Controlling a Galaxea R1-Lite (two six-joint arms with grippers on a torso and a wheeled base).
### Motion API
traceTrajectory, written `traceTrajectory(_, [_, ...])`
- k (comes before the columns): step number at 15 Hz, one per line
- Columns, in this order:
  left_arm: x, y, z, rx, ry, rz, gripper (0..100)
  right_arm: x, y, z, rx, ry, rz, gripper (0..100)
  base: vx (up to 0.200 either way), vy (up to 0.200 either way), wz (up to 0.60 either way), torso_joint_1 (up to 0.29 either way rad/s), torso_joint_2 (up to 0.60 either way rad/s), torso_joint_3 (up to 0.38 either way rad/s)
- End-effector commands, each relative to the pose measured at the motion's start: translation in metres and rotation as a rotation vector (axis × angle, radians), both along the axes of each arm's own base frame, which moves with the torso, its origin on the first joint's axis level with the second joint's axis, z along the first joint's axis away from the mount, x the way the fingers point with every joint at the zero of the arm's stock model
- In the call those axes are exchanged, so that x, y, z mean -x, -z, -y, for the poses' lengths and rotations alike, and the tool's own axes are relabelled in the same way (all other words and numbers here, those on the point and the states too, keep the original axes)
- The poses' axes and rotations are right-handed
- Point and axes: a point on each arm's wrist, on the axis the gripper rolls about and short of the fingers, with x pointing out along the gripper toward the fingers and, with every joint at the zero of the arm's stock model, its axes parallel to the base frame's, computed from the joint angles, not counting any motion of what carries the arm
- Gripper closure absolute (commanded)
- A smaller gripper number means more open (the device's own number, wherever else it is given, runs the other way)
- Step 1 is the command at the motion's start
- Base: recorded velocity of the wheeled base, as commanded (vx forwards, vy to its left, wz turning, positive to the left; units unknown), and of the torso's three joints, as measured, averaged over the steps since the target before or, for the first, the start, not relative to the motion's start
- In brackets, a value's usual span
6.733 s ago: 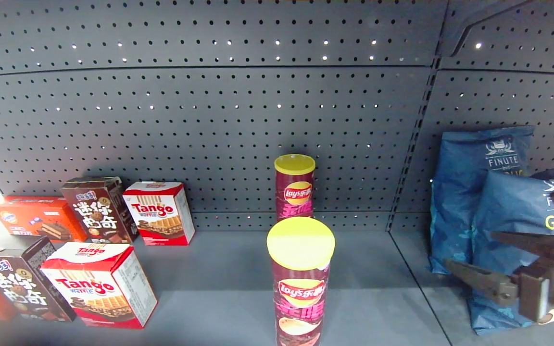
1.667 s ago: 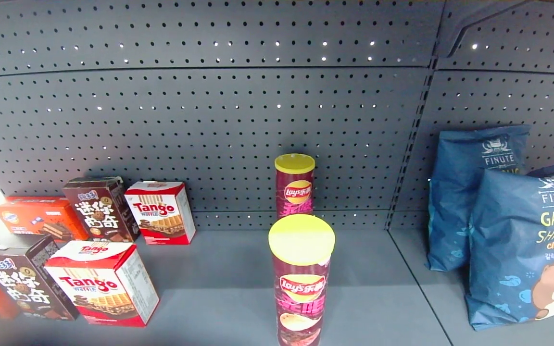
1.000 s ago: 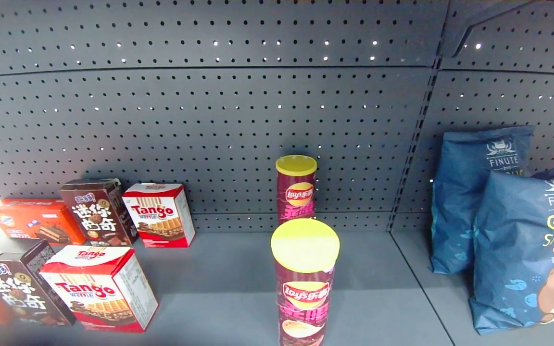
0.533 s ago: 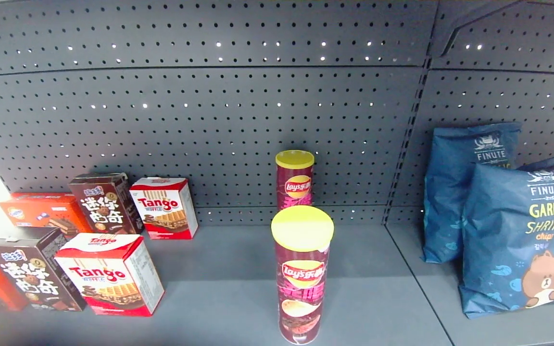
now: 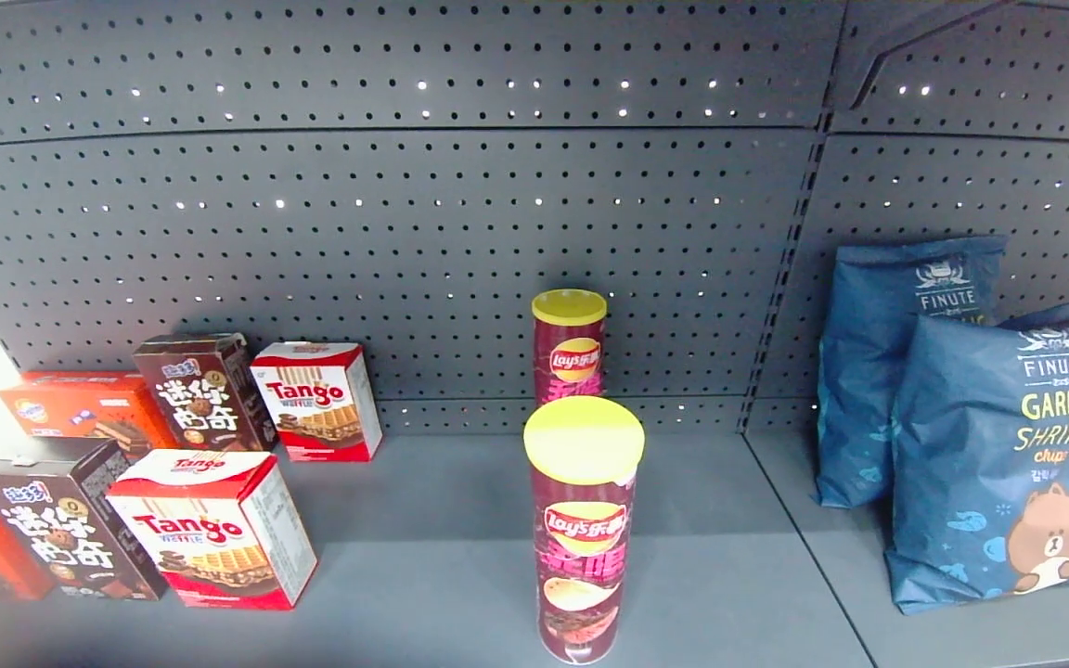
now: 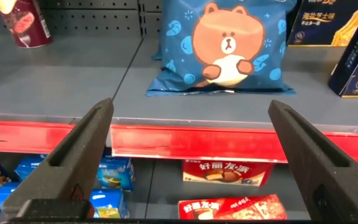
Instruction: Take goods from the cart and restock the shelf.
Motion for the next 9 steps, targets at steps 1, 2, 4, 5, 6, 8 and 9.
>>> traceTrajectory(1, [0.0000, 0.0000, 0.0000, 0.000, 0.000, 0.001, 0, 0.0000, 0.0000, 0.0000, 0.000, 0.000, 0.000, 0, 0.000, 0.000, 0.00, 0.000, 0.00, 0.000])
traceTrajectory(2, [0.0000, 0.0000, 0.0000, 0.000, 0.000, 0.001, 0, 0.0000, 0.0000, 0.0000, 0.000, 0.000, 0.000, 0, 0.000, 0.000, 0.00, 0.000, 0.00, 0.000])
traceTrajectory(4, [0.0000, 0.0000, 0.0000, 0.000, 0.000, 0.001, 0, 0.0000, 0.0000, 0.0000, 0.000, 0.000, 0.000, 0, 0.000, 0.000, 0.00, 0.000, 0.00, 0.000])
traceTrajectory(5, [0.0000, 0.0000, 0.0000, 0.000, 0.000, 0.001, 0, 0.0000, 0.0000, 0.0000, 0.000, 0.000, 0.000, 0, 0.000, 0.000, 0.00, 0.000, 0.00, 0.000])
traceTrajectory(6, [0.0000, 0.0000, 0.0000, 0.000, -0.002, 0.001, 0, 0.0000, 0.0000, 0.0000, 0.000, 0.000, 0.000, 0, 0.000, 0.000, 0.00, 0.000, 0.00, 0.000])
traceTrajectory(8, [0.0000, 0.0000, 0.0000, 0.000, 0.000, 0.001, 0, 0.0000, 0.0000, 0.0000, 0.002, 0.000, 0.000, 0, 0.000, 0.000, 0.00, 0.000, 0.00, 0.000])
traceTrajectory(9, [0.0000, 0.0000, 0.0000, 0.000, 0.000, 0.001, 0, 0.0000, 0.0000, 0.0000, 0.002, 0.000, 0.000, 0, 0.000, 0.000, 0.00, 0.000, 0.00, 0.000])
